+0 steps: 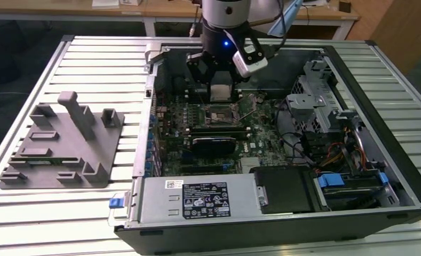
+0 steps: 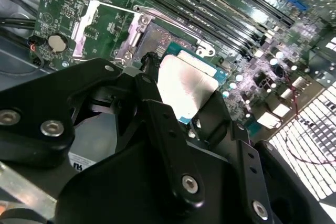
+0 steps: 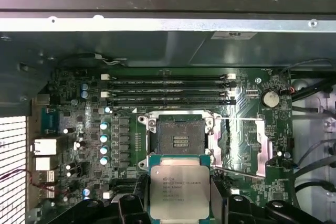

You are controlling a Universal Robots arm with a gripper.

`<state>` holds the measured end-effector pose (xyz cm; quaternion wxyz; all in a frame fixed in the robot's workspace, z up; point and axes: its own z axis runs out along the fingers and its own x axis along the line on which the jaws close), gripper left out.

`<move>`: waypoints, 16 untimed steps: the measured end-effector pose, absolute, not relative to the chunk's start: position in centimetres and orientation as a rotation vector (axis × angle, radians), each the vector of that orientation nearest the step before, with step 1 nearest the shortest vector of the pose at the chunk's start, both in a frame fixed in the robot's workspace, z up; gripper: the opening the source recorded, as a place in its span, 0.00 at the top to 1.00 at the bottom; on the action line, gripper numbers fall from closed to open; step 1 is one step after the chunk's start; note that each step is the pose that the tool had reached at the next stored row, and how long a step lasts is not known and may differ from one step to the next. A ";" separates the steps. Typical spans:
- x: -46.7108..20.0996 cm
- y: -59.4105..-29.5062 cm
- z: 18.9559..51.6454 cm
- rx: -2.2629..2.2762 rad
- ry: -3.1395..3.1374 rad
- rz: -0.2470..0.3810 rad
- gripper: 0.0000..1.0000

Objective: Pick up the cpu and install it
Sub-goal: 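Pick up the cpu and move it towards the insertion slot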

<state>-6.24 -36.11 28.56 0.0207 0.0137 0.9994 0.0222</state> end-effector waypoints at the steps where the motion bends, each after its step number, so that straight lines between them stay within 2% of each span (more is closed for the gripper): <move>1: -6.2 -36.1 28.4 0.042 3.099 0.069 0.46; 16: -6.0 -35.4 26.2 0.043 3.100 0.069 0.46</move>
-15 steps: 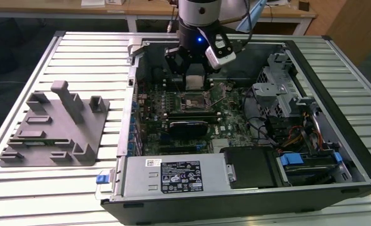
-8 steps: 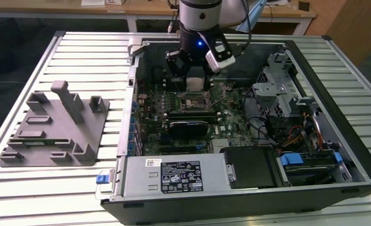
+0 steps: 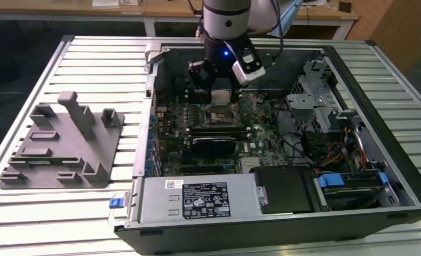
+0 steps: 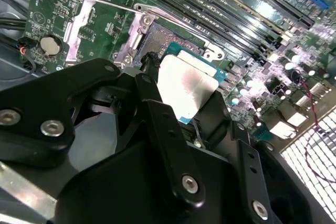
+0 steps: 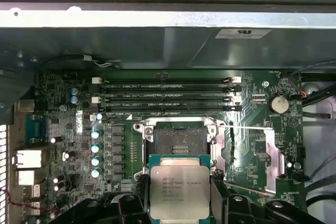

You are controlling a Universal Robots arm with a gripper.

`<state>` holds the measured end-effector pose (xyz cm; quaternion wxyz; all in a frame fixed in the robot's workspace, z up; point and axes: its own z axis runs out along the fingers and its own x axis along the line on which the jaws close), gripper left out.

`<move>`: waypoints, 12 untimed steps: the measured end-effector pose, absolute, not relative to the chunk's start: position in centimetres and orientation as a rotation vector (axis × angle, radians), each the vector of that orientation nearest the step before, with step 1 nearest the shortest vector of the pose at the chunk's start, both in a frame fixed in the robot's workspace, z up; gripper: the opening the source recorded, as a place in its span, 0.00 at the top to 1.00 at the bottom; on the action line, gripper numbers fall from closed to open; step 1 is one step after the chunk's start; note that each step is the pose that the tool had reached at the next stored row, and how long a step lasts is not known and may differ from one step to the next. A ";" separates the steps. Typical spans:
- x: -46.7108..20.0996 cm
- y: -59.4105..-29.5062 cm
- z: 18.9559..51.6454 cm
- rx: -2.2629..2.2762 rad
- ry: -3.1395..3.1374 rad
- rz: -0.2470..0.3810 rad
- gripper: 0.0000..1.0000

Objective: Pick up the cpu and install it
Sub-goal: 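Pick up the cpu and move it towards the insertion slot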

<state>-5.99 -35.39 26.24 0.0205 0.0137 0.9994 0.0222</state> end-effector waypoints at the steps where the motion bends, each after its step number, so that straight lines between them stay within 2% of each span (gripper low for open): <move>1: -6.0 -35.3 26.1 0.043 3.100 0.069 0.46; 12: -6.0 -34.8 25.2 0.043 3.100 0.069 0.46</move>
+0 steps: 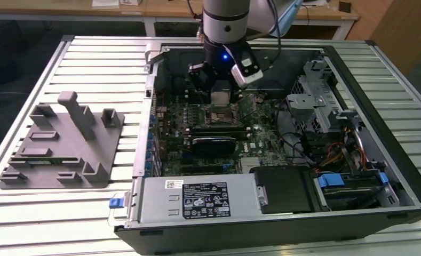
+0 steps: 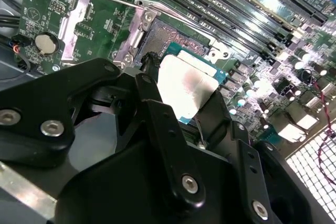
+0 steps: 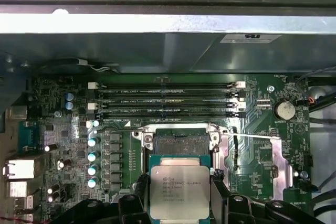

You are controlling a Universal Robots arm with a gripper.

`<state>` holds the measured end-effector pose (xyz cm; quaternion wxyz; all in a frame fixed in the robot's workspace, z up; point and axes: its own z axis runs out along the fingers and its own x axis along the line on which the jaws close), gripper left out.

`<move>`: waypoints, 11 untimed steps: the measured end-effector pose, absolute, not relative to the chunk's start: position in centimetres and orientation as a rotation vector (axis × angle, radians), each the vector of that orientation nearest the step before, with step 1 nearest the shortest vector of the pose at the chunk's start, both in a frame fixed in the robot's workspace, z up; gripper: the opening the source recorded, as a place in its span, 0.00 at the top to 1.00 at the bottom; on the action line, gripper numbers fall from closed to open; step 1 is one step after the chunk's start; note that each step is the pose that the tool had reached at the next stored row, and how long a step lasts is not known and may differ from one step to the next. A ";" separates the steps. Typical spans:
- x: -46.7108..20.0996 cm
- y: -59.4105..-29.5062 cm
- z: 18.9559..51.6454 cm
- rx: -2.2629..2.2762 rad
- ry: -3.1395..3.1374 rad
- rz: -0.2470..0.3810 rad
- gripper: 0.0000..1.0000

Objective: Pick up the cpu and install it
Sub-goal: 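Pick up the cpu and move it towards the insertion slot, then place the cpu into insertion slot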

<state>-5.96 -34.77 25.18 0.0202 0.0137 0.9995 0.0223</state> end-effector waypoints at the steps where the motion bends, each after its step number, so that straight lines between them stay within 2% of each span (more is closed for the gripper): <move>1: -6.0 -34.7 25.1 0.043 3.100 0.069 0.46; 11: -6.0 -34.7 24.7 0.043 3.101 0.067 0.46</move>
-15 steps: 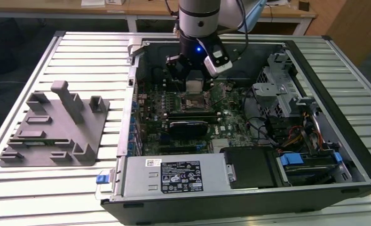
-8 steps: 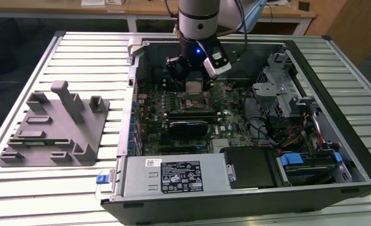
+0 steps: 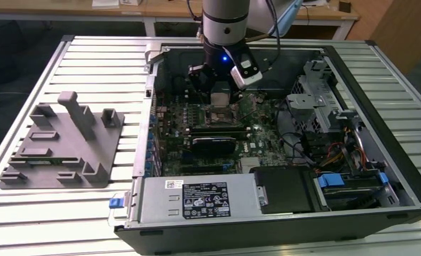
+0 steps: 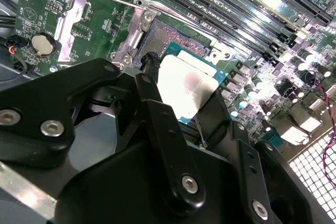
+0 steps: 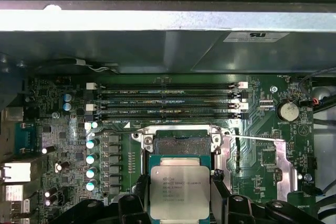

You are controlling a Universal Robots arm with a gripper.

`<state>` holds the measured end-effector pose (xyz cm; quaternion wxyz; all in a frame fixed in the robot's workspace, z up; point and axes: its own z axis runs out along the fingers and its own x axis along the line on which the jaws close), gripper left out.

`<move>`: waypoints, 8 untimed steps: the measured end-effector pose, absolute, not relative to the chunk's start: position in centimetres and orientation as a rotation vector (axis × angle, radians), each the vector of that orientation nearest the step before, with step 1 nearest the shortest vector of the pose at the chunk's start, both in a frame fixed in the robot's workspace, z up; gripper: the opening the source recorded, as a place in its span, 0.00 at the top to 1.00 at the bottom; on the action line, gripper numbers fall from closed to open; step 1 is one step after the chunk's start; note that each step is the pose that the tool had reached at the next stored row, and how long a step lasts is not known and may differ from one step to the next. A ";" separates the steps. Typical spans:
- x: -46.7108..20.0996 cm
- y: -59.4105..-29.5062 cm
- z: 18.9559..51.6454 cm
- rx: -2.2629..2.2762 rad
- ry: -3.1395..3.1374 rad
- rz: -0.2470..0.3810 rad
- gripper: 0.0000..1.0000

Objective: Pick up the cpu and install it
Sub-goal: 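Place the cpu into insertion slot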

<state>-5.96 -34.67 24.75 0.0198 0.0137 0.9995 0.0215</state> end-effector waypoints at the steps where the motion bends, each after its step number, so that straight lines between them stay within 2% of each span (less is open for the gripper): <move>1: -6.0 -34.7 24.7 0.043 3.101 0.067 0.46; 8: -6.0 -34.7 24.7 0.043 3.101 0.067 0.46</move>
